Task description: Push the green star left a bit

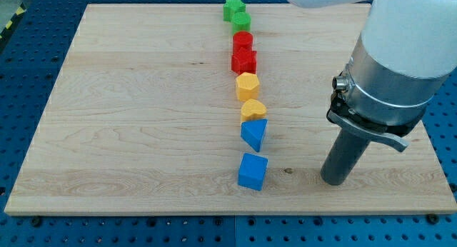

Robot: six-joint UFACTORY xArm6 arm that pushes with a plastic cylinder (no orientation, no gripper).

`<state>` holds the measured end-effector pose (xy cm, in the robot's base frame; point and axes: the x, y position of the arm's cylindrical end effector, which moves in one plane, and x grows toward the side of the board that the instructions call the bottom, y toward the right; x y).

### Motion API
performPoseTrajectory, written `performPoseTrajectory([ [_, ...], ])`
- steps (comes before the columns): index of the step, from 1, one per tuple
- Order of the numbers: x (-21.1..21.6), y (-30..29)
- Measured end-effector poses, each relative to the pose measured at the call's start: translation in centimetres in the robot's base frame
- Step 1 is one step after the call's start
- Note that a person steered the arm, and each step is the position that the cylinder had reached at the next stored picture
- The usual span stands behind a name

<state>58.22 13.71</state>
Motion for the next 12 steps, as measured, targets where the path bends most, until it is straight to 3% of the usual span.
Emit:
performPoseTrajectory([
  [2,-1.0,0.1],
  [5,-26.5,1.1],
  [8,-34.7,-4.1],
  [9,-35.7,-4.1],
  [10,-38.2,-7.8],
  [12,-37.9,-12.2],
])
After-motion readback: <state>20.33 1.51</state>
